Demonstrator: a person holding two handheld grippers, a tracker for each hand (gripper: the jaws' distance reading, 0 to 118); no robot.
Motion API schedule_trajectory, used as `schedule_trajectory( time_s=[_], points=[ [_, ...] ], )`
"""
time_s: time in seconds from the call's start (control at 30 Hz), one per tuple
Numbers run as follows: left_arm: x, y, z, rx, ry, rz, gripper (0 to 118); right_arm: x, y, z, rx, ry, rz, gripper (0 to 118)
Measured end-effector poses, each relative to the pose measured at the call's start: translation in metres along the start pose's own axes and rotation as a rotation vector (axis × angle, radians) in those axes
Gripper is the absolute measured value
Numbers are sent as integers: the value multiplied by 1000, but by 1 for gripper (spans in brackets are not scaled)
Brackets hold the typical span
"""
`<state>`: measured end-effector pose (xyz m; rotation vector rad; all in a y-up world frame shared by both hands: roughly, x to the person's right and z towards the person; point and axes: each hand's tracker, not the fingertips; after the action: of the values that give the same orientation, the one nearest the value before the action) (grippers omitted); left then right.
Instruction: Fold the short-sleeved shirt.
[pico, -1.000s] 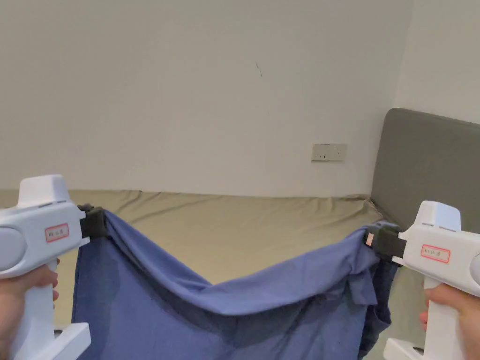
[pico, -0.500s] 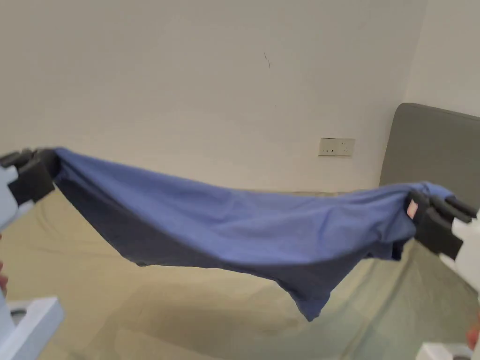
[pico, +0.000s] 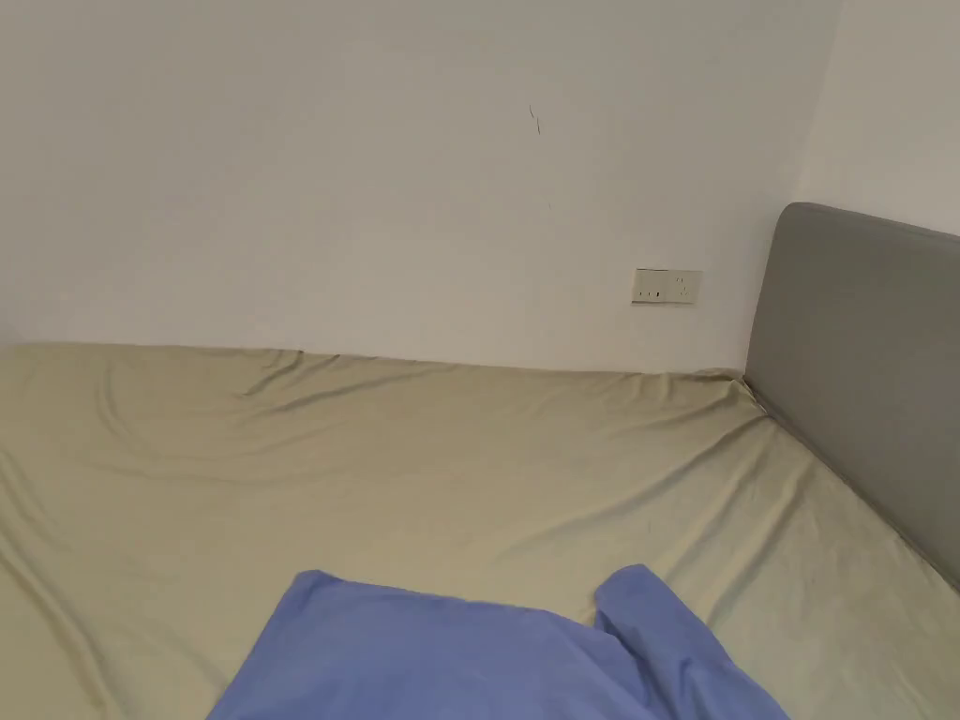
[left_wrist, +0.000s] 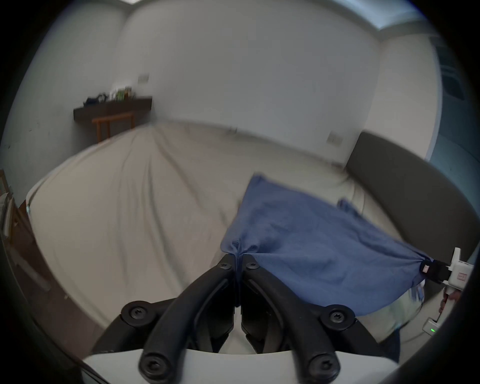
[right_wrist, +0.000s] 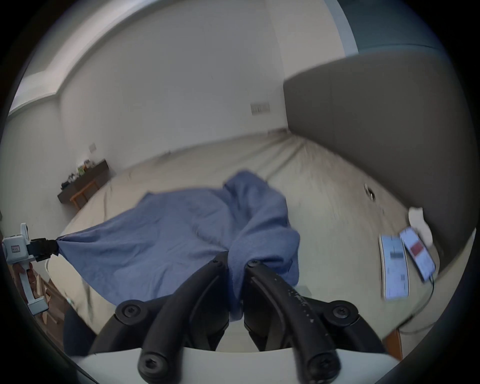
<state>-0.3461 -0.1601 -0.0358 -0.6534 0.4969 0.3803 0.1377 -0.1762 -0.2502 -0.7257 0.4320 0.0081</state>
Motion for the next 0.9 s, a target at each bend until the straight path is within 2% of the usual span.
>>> schedule_trajectory(
  time_s=[0.17,0.23,0.3,0.33,0.37,0.4,0.43,0.47,0.5,0.57,0.6,0.63,0.67,0.7,0.73,0.77,0.8,0.87,0.9],
  points=[
    [-19,-30,-14,-207,66,-41,2,7,-40,-7,-149,-43,20,12],
    [-25,-33,-21,-229,80,-51,2,12,-42,-16,-201,-45,3,12],
    [-29,-32,-28,-251,88,-51,5,13,-40,-22,-189,-54,-11,15],
    [-12,-31,-13,-243,83,-58,16,14,-37,-26,-203,-66,-10,24],
    [-10,-28,-9,-216,93,-59,38,13,-34,-25,-193,-81,-7,41],
    [-8,-24,-4,-163,119,-63,85,14,-30,-21,-147,-120,4,68],
    [-6,-17,3,-111,127,-85,112,14,-23,-15,-103,-134,24,83],
    [-6,-9,11,-50,137,-91,118,15,-15,-6,-53,-132,18,96],
    [-3,0,21,22,137,-90,114,15,-6,4,4,-133,6,103],
    [7,22,48,198,81,-94,113,16,14,28,164,-129,-3,103],
    [13,31,57,256,69,-95,109,13,23,37,241,-141,-5,102],
    [21,39,67,325,41,-106,100,10,31,47,311,-139,0,100],
    [29,44,74,386,7,-116,80,8,40,58,372,-134,3,89],
    [35,49,79,426,-14,-127,37,5,46,65,422,-118,4,65],
    [42,52,79,455,-35,-131,7,2,50,71,468,-89,4,39],
    [48,54,77,465,-42,-130,0,-1,53,74,491,-69,2,13],
    [53,56,74,459,-37,-123,0,-5,57,76,503,-61,-6,2],
    [59,57,63,453,-70,-133,0,-10,57,72,502,-83,-17,2],
    [62,59,57,419,-105,-143,0,-10,57,68,494,-57,-5,2]
  ],
)
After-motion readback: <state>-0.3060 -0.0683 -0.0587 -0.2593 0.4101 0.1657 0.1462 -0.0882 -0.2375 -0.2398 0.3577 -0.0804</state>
